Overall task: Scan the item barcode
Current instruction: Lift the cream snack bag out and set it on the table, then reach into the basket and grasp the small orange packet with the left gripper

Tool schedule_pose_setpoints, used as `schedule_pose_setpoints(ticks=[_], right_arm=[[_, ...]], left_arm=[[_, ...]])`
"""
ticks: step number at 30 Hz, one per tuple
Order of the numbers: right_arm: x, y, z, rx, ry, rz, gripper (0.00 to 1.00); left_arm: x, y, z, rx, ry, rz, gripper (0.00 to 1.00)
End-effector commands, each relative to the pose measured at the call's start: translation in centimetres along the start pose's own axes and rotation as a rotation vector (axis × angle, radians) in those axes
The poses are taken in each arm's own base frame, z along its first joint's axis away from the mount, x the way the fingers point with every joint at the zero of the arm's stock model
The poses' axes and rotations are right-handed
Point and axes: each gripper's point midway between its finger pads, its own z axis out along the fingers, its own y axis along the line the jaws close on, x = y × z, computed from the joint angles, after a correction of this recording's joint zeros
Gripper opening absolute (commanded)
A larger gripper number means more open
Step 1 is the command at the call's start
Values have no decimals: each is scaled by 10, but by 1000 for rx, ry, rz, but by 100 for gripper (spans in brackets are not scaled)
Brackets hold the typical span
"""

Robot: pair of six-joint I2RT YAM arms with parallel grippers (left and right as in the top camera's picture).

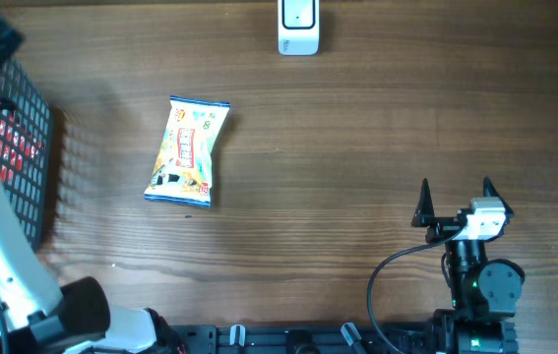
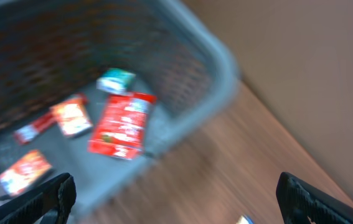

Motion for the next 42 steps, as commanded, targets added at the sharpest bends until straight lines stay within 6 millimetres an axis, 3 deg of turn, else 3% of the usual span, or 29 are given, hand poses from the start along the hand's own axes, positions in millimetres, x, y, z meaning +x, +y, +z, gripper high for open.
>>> schedule_pose_setpoints(ticks=[1, 8, 20, 33, 42], right_arm=[[-2, -3, -1, 15, -9, 14, 100], [-2, -3, -1, 15, -9, 14, 100], [-2, -3, -1, 15, -9, 14, 100], [-2, -3, -1, 15, -9, 15, 100], [-2, -3, -1, 15, -9, 14, 100]], left_arm=[[-9, 45, 37, -104, 45, -70, 100], [5, 72, 92, -99, 186, -149, 100], [58, 133, 200, -374, 376, -123, 100], [90, 189, 256, -541, 428, -222, 100], [105, 197, 282, -553, 447, -225, 100]])
